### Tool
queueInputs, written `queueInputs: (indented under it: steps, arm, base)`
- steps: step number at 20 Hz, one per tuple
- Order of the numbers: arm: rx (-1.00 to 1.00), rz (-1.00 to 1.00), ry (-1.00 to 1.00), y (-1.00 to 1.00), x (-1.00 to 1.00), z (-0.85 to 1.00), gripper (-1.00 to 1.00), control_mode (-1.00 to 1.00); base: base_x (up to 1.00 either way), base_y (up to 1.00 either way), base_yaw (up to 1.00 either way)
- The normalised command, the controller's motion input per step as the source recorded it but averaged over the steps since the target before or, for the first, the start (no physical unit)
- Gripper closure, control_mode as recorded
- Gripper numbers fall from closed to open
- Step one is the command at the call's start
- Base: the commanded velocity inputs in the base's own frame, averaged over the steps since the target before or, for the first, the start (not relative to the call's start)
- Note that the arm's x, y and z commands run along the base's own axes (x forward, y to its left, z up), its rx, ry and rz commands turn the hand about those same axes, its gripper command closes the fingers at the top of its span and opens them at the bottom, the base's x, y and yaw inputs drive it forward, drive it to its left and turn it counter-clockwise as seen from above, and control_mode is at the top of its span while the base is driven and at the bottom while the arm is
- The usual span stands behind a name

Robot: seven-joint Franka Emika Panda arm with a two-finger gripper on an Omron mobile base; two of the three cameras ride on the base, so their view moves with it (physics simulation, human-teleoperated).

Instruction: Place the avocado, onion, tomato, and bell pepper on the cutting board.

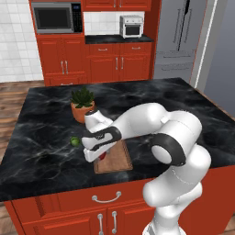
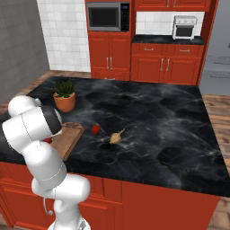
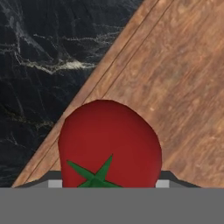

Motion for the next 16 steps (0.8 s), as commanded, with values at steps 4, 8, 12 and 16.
queueInputs:
  steps: [4, 8, 12, 16]
  arm:
    - [0.0, 0.0, 0.0, -0.03, 0.0, -0.24, 1.0, -1.0]
    - [0.0, 0.0, 0.0, -0.08, 0.0, -0.25, 1.0, -1.0]
    - [0.0, 0.0, 0.0, -0.19, 0.0, -0.2, 1.0, -1.0]
    - [0.0, 0.0, 0.0, -0.29, 0.0, -0.18, 1.0, -1.0]
  base:
    - [0.0, 0.0, 0.0]
    - [0.0, 0.0, 0.0]
    - [0.0, 0.0, 0.0]
    - [0.0, 0.0, 0.0]
